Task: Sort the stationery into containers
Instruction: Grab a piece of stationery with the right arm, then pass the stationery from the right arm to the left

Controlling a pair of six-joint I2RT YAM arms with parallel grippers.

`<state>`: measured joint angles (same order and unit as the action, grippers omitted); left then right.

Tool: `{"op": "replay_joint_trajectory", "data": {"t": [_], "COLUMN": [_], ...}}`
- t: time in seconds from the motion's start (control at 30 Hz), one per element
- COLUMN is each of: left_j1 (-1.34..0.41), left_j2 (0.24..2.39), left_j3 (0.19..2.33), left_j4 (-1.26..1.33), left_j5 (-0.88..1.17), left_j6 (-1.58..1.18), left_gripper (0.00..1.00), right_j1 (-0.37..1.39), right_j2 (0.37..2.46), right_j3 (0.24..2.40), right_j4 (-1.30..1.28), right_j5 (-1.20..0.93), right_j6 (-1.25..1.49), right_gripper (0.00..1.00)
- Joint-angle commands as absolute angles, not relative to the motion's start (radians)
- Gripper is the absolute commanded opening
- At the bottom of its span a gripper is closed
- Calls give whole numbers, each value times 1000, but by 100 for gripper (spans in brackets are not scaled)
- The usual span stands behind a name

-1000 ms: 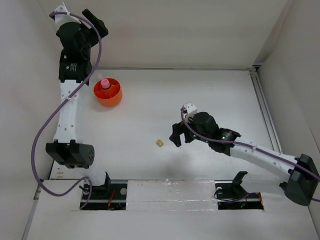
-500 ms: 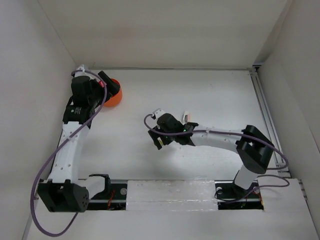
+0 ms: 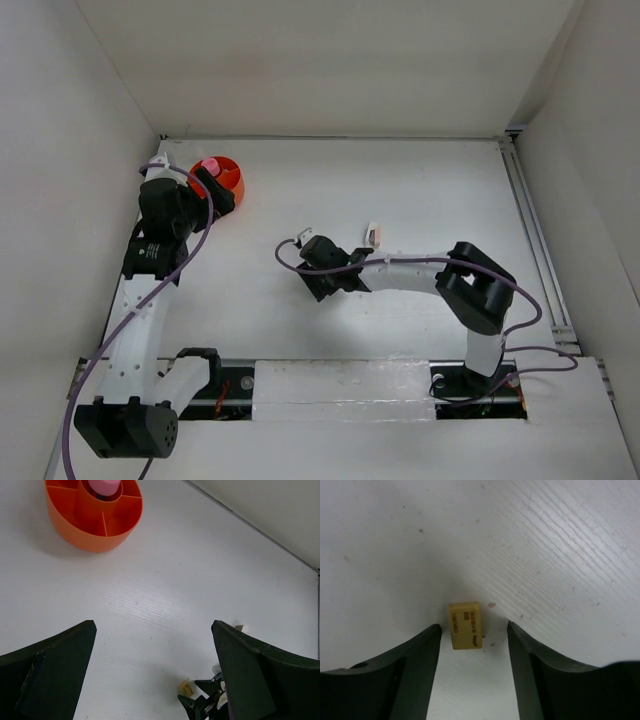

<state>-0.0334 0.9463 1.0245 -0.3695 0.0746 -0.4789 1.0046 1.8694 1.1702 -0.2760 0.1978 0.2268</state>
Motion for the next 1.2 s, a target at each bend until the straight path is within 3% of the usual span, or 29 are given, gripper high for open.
{"op": "replay_joint_trajectory", "data": {"t": [0.0,0.07,0.47,0.57,0.6,0.63,0.8,0.97,1.17], "left_j1": [-20,-20,-20,-20,-20,-20,-20,-20,-66], "left_j2": [953,953,933,933,933,933,942,977,1014], "left_j3": [1012,1012,1012,1012,1012,1012,991,902,779], "left_j4": [-337,-337,-337,-337,-337,-337,-290,-169,32], "left_j5": [107,107,81,81,81,98,296,671,871], "left_j6": [-457,-457,-457,-457,-457,-457,-457,-503,-595], "left_gripper": [100,100,100,100,100,100,100,100,100], "right_j1": [1015,1025,1043,1043,1043,1043,1043,1043,1043], "right_j2": [1899,1899,1919,1908,1895,1885,1710,1496,1508], "right_j3": [1192,1203,1193,1173,1163,1163,1080,1011,1159], "right_j4": [-278,-288,-318,-318,-318,-318,-227,-37,9], "right_j5": [219,233,252,252,252,252,210,140,115], "right_j6": [219,219,238,247,247,258,241,143,52], "right_gripper": [58,49,37,16,2,0,0,0,0]}}
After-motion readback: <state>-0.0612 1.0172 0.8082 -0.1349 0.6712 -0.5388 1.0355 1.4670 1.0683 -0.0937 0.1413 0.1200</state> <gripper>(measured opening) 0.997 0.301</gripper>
